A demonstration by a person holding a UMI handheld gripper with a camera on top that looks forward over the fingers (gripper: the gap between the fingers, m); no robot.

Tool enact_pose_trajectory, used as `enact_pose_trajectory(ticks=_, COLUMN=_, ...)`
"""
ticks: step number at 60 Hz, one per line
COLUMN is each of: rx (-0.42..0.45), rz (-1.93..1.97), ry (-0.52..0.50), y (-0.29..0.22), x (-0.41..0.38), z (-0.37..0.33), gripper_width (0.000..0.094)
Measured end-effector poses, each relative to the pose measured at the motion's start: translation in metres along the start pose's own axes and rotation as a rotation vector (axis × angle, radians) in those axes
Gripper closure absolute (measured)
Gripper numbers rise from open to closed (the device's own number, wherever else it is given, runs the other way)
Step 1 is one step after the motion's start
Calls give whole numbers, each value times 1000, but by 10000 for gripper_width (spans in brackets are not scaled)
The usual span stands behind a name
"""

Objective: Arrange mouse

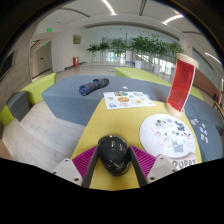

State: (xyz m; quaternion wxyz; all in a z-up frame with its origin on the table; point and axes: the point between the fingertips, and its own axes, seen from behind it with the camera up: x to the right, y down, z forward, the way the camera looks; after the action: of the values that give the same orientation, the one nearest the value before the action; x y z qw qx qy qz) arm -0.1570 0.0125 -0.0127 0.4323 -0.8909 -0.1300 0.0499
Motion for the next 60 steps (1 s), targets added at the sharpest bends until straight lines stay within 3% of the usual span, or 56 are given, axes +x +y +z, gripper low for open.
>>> enact_pose_trajectory(ticks=4, rx=4, rz=46, ry=-23, y=-5, x=0, z=10, gripper_width=355)
enact_pose_trajectory(ticks=11, rx=17, rz=94, ry=-1, y=-2, x=1, z=11, gripper_width=392)
enact_pose_trajectory(ticks=18, rx=-14, rz=77, ry=-13, y=-8, x=-5, z=8, gripper_width=497)
enact_pose_trajectory(ticks=22, rx=54, rz=65, ry=-64, y=-38, x=-14, z=-5, gripper_width=515)
enact_pose_trajectory(ticks=30, rx=234, rz=109, ry=61, y=-131, x=47, z=-51, gripper_width=529)
enact_pose_trajectory(ticks=35, rx=295, rz=154, ry=131, y=-161, x=107, z=-66, gripper_width=531)
enact_pose_trajectory(ticks=42, rx=201, rz=199, ry=237, y=-115, x=174, z=-39, gripper_width=532)
enact_pose_trajectory(ticks=50, rx=26, rz=234, ry=227, y=-43, x=185, z=2, gripper_width=532)
enact_pose_trajectory(ticks=58, rx=-41, rz=239, ry=240, y=-7, x=192, z=18, gripper_width=532)
enact_pose_trajectory(ticks=60, rx=-22, rz=244, ry=238, y=-9, x=192, z=18, gripper_width=530)
